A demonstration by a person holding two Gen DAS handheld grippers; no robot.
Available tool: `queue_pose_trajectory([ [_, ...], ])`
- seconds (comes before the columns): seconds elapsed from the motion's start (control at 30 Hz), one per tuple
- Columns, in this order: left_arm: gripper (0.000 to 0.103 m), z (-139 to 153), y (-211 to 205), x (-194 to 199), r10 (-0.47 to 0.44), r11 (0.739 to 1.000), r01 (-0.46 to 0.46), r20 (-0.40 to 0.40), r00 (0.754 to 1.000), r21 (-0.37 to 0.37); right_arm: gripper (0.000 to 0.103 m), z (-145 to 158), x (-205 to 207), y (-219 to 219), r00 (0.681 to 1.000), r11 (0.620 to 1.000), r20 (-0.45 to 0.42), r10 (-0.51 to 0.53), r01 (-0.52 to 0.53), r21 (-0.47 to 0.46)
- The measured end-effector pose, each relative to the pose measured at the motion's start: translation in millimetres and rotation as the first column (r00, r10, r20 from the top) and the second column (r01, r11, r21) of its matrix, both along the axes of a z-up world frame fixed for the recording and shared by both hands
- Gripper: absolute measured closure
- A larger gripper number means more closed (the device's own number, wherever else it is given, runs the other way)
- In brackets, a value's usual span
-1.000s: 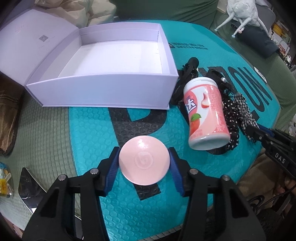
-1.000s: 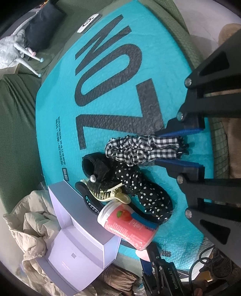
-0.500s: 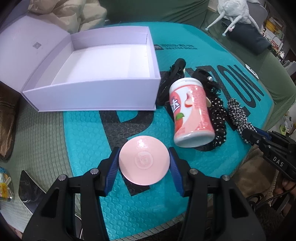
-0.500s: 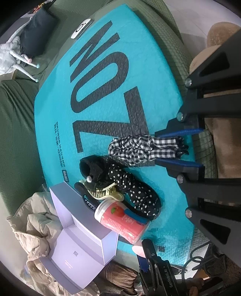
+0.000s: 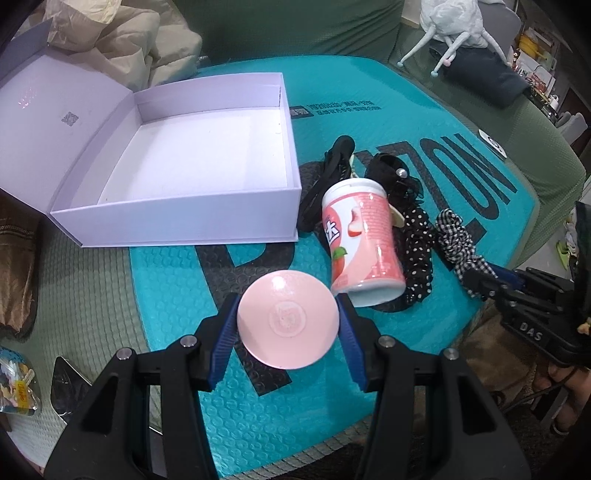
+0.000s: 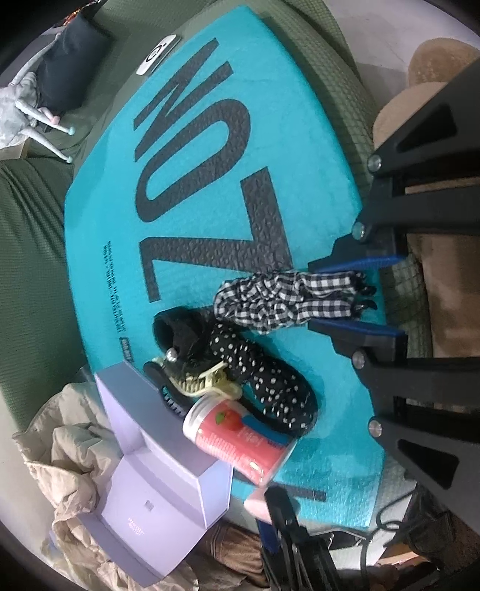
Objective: Organize objects
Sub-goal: 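Lift the pink compact and gingham scrunchie and carry both into the lavender box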
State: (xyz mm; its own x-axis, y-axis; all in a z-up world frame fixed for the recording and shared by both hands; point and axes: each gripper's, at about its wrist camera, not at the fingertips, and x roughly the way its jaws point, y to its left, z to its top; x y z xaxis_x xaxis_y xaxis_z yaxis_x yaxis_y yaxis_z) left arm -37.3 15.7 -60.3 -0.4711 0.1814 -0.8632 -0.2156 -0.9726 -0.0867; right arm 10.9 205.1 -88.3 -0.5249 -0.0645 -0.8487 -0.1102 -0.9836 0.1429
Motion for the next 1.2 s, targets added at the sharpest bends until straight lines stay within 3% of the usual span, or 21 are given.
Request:
queue_pose_trajectory([
  [0.07,0.053,0.4,-0.2,-0.2,0.0,1.0,0.0,-0.001,1.0,-0.001,0.075,0.2,-4.0,-2.1,1.0,1.0,-0.006,0.008,-0.008,0.015],
  [0.2,0.053,1.0,0.0,0.0,-0.001,1.0,0.001,-0.004,1.0,-0.005,0.05,0.6,-13.3,-9.6,1.0,0.996,-0.008,0.028,-0.027,0.084],
  [0.37,0.053,0.8,2.0,-2.3,-0.007,1.0,0.007,-0.003,1.0,-0.005,0.051,-3.7,-19.8,-11.5,0.999,0.995,-0.005,0.046,-0.045,0.09],
  [0.47,0.053,0.8,3.1,-4.0,-0.008,1.0,0.008,-0.003,1.0,-0.005,0.078,-5.5,-20.9,-10.8,0.998,0.994,-0.015,0.055,-0.054,0.097],
  [0.57,0.053,4.5,0.6,-7.4,0.007,1.0,-0.007,-0.005,1.0,0.015,0.082,-4.7,-19.8,-4.4,0.998,0.998,-0.026,0.048,-0.047,0.038],
  [0.83,0.053,21.1,0.8,-10.0,-0.002,1.0,0.003,-0.032,0.999,0.021,0.082,7.3,-11.2,3.5,0.999,0.999,-0.03,0.016,-0.018,-0.047],
  [1.2,0.053,41.0,11.9,-5.1,-0.048,0.999,0.047,-0.065,0.997,-0.005,0.082,49.0,-1.2,-0.1,0.995,0.999,-0.098,0.032,-0.033,-0.009],
])
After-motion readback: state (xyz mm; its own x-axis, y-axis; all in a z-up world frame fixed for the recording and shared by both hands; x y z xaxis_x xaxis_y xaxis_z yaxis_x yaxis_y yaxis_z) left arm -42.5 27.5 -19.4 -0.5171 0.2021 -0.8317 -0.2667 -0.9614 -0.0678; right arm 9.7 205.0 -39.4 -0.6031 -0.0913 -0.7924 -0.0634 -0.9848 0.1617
